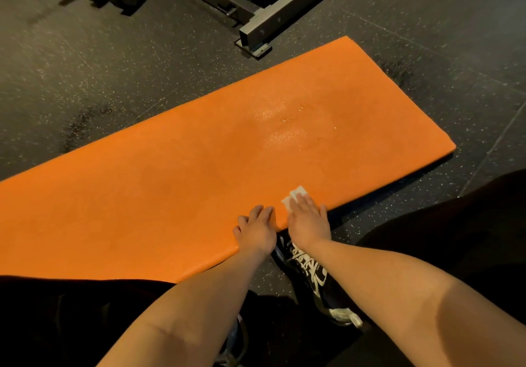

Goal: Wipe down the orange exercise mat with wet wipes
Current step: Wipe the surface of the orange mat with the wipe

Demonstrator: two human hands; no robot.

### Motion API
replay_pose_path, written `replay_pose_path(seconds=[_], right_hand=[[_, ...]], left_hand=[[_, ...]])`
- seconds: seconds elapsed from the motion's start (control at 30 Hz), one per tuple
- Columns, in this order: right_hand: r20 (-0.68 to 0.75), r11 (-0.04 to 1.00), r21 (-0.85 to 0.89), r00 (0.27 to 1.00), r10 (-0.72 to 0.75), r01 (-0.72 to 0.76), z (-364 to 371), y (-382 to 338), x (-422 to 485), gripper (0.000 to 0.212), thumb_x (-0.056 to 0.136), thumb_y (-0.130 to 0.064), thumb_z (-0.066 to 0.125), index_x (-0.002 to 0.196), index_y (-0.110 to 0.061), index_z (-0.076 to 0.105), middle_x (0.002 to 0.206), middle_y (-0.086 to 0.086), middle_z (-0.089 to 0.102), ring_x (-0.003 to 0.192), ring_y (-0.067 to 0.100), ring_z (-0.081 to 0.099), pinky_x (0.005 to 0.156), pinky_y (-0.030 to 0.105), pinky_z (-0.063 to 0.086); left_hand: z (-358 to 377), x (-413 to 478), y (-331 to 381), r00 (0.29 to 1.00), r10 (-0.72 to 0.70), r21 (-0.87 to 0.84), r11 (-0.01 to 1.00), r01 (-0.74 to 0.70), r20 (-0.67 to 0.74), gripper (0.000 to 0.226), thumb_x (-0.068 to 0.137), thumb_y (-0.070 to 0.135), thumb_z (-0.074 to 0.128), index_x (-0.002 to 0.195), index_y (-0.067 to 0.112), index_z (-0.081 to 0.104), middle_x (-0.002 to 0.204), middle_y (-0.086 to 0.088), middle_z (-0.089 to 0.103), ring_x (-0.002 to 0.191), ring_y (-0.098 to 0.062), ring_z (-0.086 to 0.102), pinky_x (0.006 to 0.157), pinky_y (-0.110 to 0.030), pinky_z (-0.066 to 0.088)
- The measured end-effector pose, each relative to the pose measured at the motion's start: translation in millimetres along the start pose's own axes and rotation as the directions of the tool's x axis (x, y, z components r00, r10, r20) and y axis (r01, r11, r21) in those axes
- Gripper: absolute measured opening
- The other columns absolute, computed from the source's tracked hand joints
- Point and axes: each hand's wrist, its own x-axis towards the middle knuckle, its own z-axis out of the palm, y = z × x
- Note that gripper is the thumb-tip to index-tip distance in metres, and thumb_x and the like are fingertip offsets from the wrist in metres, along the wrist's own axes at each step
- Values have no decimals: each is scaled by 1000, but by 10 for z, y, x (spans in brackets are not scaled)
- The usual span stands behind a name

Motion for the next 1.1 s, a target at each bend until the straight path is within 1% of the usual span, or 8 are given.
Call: replay_pose_path(seconds=[0.1, 0.23, 0.33, 0.5, 0.67, 0.73, 0.97, 1.1], right_hand=[[-2, 995, 27, 996, 91, -91, -48, -73, 59, 56, 108, -28, 24, 162, -21, 11, 170, 0, 0, 156, 19, -9, 126, 50, -3], [46, 994, 5, 993, -112, 112, 12, -271, 85, 52, 109, -25, 24, 161, -25, 22, 170, -4, 9, 156, 14, -5, 125, 47, -7], [73, 989, -27, 987, -146, 149, -8, -282, 205, 50, 109, -27, 22, 159, -29, 26, 169, -7, 13, 156, 11, 0, 125, 49, -6], [74, 990, -57, 989, 131, -127, -66, -211, 415, 57, 107, -25, 23, 163, -22, 10, 170, -3, -2, 156, 17, -9, 125, 53, -3], [186, 986, -63, 972, -142, 156, 96, -521, 491, 53, 109, -30, 22, 161, -27, 17, 170, -8, 4, 156, 11, -5, 125, 50, -4], [207, 984, -43, 965, -159, 172, 115, -566, 575, 52, 109, -29, 23, 161, -29, 17, 170, -10, 4, 155, 10, -6, 125, 49, -3], [113, 982, -52, 976, 187, -182, -15, -425, 1067, 67, 101, -16, 26, 163, -22, -2, 170, -2, -11, 155, 19, -13, 123, 55, -8], [165, 997, -27, 984, -73, 78, 87, -773, 1151, 66, 103, -20, 31, 163, -23, 4, 171, -2, -2, 156, 17, -8, 124, 54, -6]], left_hand=[[-13, 28, -8, 1000, 0, -16, 1000, -1, -20, 45, 106, 29, 31, 148, 45, 38, 160, 14, 27, 131, -28, 28, 102, -41, 25], [-13, 63, -28, 999, -5, -66, 998, 2, -53, 43, 104, 30, 32, 143, 45, 44, 154, 16, 34, 126, -26, 33, 101, -40, 24], [-5, 117, -85, 998, 8, -113, 993, -14, -56, 43, 103, 27, 36, 142, 41, 46, 155, 14, 34, 126, -26, 34, 101, -40, 26], [37, 197, -202, 998, -36, -104, 994, 31, -55, 44, 104, 31, 39, 147, 37, 41, 164, 6, 22, 138, -28, 25, 108, -41, 25], [9, 387, -255, 996, -66, -54, 997, 63, -56, 43, 104, 36, 33, 146, 39, 41, 154, 9, 33, 127, -25, 35, 101, -43, 27], [-22, 482, -327, 997, -49, -48, 998, 46, -56, 42, 104, 36, 34, 145, 39, 42, 151, 9, 35, 124, -26, 35, 100, -42, 28], [-123, 886, -544, 992, -108, 36, 993, 111, -62, 48, 105, 39, 36, 153, 41, 28, 167, 6, 8, 145, -29, 14, 113, -51, 16], [-195, 1120, -567, 989, -145, -18, 989, 144, -29, 51, 105, 39, 34, 155, 38, 24, 168, 6, 6, 146, -30, 14, 115, -51, 15]])
